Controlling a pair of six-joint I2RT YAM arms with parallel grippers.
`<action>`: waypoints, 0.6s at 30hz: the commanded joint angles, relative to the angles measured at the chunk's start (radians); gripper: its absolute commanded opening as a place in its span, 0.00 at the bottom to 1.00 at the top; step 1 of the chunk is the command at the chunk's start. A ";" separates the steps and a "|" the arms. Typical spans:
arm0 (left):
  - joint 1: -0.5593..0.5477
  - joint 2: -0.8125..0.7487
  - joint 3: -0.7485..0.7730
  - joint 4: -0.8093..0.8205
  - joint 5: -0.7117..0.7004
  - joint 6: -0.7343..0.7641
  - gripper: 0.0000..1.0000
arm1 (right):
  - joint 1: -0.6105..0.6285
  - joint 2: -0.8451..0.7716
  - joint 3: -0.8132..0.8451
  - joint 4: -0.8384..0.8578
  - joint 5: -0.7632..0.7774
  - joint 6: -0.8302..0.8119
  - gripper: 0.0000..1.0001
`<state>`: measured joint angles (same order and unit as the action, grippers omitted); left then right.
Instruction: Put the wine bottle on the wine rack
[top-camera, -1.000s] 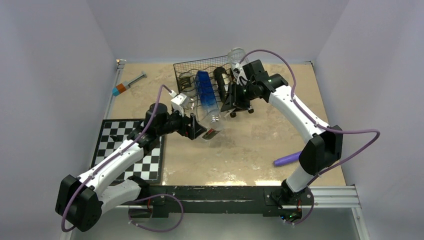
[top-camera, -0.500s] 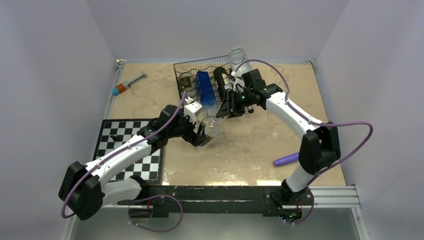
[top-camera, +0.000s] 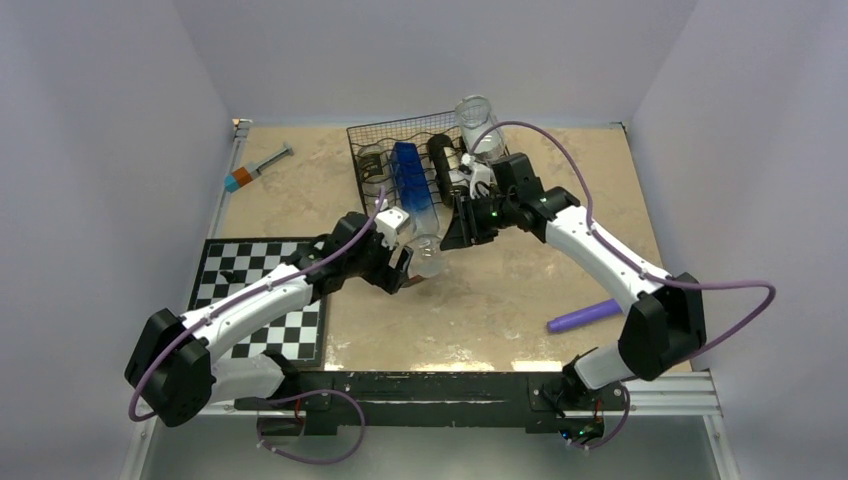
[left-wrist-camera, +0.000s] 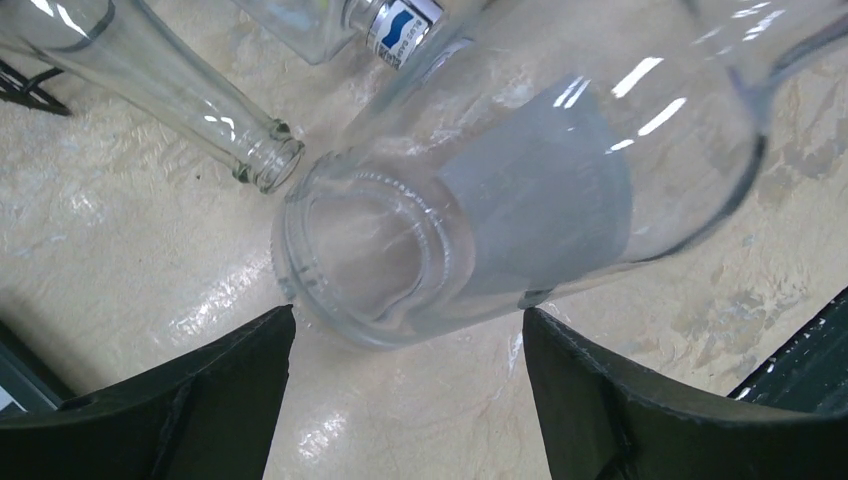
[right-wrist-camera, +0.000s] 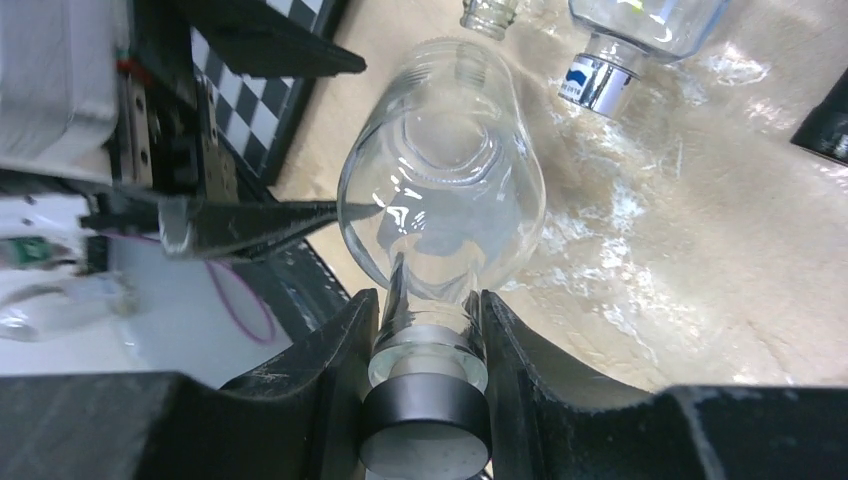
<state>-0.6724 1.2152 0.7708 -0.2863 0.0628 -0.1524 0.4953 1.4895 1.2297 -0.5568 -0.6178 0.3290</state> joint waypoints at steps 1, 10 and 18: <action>0.009 0.013 0.035 0.009 -0.114 -0.018 0.87 | 0.079 -0.127 -0.001 -0.059 -0.098 -0.141 0.00; 0.009 -0.025 0.031 0.009 -0.124 -0.034 0.87 | 0.222 -0.109 -0.019 -0.204 0.123 -0.286 0.00; 0.009 -0.067 0.009 0.014 -0.145 -0.066 0.88 | 0.322 -0.078 -0.053 -0.267 0.281 -0.306 0.00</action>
<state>-0.6727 1.1938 0.7708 -0.4019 -0.0242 -0.1665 0.7544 1.3949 1.2057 -0.7498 -0.3046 0.0448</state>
